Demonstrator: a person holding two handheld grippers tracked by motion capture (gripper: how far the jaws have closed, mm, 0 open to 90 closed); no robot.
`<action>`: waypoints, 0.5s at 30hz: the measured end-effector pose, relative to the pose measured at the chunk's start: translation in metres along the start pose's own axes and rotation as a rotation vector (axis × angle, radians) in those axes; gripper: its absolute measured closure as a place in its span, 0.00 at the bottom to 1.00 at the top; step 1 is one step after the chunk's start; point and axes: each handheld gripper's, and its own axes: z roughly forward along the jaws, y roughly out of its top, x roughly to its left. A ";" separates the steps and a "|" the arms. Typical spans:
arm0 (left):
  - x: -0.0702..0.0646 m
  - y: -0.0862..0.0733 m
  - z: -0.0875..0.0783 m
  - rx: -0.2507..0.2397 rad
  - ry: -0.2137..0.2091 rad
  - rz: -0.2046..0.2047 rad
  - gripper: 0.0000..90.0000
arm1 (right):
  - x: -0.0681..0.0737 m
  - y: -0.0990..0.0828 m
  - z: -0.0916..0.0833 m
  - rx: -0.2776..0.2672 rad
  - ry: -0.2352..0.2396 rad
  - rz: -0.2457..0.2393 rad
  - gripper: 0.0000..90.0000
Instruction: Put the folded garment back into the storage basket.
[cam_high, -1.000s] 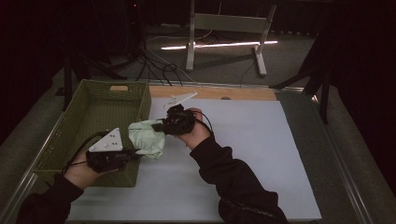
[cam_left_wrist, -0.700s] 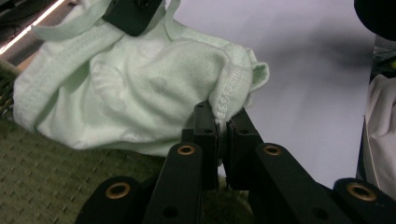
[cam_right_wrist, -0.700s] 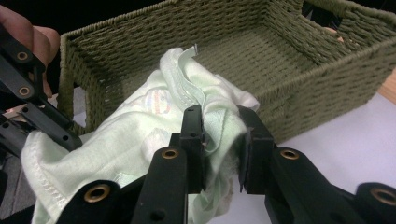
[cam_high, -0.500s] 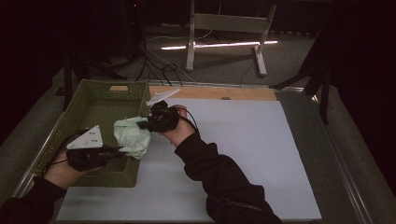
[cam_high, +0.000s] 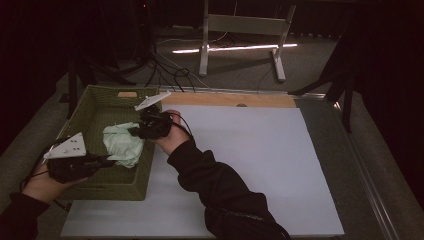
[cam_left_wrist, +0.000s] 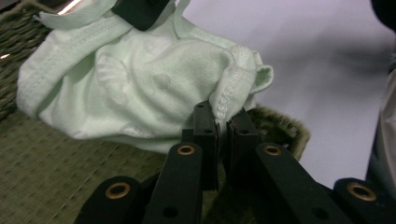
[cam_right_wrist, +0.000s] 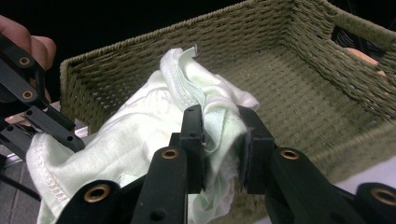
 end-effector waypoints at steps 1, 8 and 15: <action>0.001 -0.001 -0.001 -0.001 0.000 -0.002 0.96 | 0.001 0.002 0.003 -0.002 -0.005 0.001 0.83; 0.011 -0.012 -0.009 0.022 0.031 -0.028 0.96 | 0.006 0.009 0.022 -0.004 -0.013 0.004 0.83; 0.023 -0.020 -0.004 0.081 0.029 -0.069 0.96 | 0.008 0.008 0.042 0.020 -0.030 0.044 0.83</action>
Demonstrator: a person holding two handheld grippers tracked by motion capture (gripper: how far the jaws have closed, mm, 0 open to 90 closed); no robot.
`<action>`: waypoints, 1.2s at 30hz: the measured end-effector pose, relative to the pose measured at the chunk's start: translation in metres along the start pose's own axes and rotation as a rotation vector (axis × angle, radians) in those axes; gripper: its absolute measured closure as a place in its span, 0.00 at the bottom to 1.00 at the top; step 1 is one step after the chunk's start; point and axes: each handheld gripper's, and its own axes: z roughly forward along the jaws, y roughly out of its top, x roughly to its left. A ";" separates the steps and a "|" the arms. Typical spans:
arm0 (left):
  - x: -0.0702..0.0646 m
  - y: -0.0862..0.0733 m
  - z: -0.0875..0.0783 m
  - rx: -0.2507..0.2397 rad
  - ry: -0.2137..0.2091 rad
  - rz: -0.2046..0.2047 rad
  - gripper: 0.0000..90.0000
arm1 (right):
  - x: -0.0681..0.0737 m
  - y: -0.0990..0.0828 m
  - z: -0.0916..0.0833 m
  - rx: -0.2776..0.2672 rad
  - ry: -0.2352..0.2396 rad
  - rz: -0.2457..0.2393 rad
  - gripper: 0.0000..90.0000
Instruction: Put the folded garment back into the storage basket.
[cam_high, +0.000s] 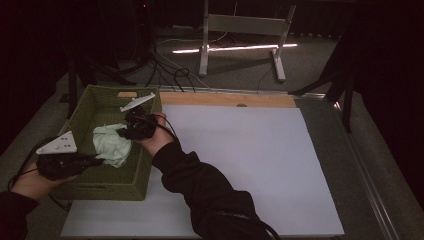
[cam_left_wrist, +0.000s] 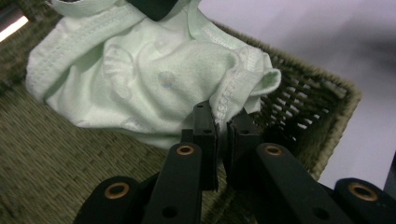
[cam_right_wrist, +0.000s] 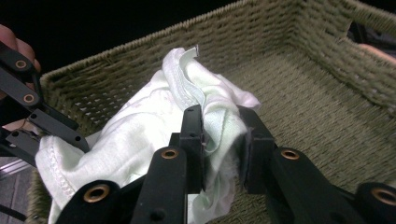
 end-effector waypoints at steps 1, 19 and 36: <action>0.000 0.000 0.000 0.000 0.000 0.000 0.96 | 0.000 0.000 0.000 0.000 0.000 0.000 0.83; 0.012 -0.003 0.027 0.110 0.066 -0.015 0.47 | -0.016 -0.016 0.034 0.089 -0.068 0.056 0.33; 0.005 0.011 0.018 0.015 0.094 -0.113 0.02 | -0.005 -0.014 0.020 0.006 0.009 -0.022 0.11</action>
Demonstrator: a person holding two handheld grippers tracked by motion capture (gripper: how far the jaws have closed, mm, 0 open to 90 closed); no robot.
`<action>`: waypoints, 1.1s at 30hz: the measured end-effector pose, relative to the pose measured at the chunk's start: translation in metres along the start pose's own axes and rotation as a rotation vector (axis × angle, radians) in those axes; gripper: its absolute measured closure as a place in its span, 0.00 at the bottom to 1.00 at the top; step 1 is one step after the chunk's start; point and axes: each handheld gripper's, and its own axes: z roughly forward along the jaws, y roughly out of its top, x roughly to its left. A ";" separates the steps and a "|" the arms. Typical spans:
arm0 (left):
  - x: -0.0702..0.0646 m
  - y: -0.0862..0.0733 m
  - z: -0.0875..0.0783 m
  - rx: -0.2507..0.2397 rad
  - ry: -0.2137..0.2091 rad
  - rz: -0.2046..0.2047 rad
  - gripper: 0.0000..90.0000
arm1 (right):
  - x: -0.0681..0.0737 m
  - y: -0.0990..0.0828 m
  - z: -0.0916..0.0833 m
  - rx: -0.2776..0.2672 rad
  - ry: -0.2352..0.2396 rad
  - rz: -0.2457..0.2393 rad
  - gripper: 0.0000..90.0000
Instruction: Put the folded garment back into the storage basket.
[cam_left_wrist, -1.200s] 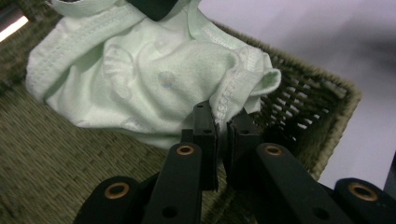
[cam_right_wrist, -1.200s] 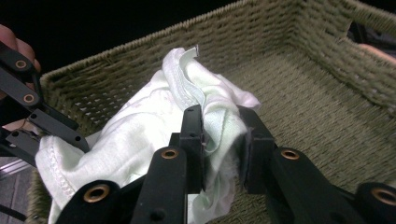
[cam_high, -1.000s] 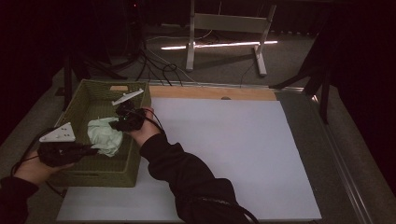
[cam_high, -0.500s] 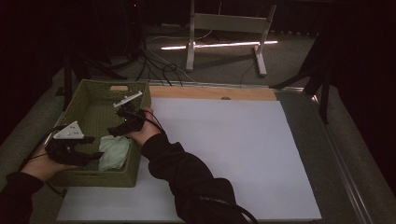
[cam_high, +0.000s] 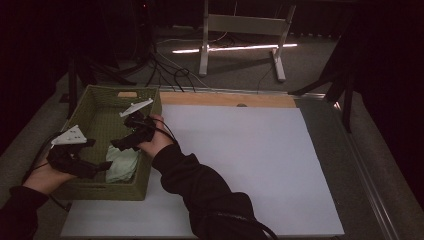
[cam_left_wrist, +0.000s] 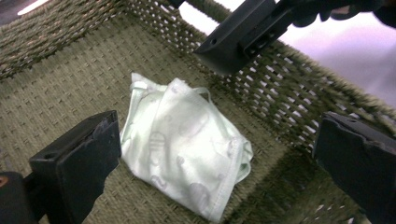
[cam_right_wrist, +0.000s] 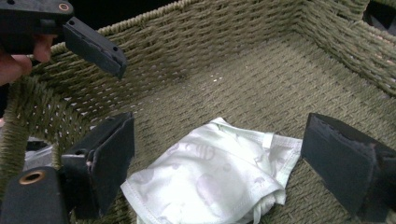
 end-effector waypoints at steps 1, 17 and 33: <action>-0.002 0.001 -0.001 -0.006 0.000 0.002 0.02 | 0.000 0.000 -0.001 0.003 -0.002 -0.006 0.11; -0.015 0.020 -0.002 -0.071 -0.010 -0.008 0.01 | -0.005 -0.002 -0.030 -0.039 -0.024 -0.032 0.10; -0.047 0.052 0.004 -0.124 -0.072 0.019 0.00 | -0.029 -0.024 -0.082 -0.061 -0.088 -0.015 0.10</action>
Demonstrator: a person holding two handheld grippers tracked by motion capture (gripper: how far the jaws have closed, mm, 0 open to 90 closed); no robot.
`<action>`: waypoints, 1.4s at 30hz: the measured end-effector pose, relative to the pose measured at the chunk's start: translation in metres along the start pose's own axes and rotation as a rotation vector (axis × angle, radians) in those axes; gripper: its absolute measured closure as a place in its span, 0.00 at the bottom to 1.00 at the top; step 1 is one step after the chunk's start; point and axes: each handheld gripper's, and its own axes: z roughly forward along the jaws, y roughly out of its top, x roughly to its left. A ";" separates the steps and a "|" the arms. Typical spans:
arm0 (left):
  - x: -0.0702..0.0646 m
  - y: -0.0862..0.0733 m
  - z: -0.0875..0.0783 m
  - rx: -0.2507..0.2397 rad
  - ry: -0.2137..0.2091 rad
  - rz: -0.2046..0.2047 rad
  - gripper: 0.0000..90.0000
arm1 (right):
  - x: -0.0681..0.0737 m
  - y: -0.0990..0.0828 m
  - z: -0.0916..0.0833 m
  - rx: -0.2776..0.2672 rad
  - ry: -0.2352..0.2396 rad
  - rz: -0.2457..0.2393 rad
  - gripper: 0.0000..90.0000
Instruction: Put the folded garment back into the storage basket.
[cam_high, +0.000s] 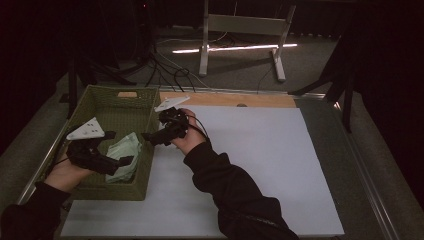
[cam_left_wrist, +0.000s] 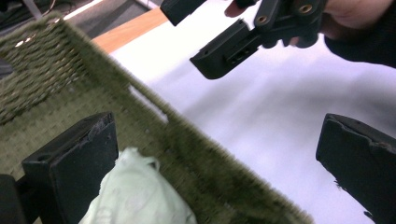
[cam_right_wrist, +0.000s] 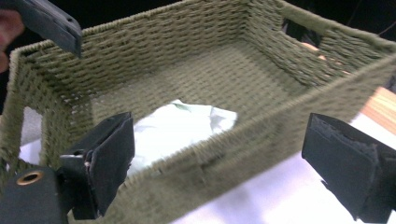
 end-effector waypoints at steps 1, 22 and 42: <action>-0.002 0.002 0.001 0.001 -0.003 0.005 0.00 | -0.002 -0.002 -0.004 0.001 -0.004 0.010 0.10; -0.065 0.035 0.033 -0.033 -0.125 0.126 0.00 | -0.022 -0.050 -0.072 -0.009 -0.050 -0.003 0.10; -0.116 0.029 0.082 0.017 -0.213 0.227 0.01 | -0.027 -0.121 -0.106 0.021 -0.051 0.014 0.10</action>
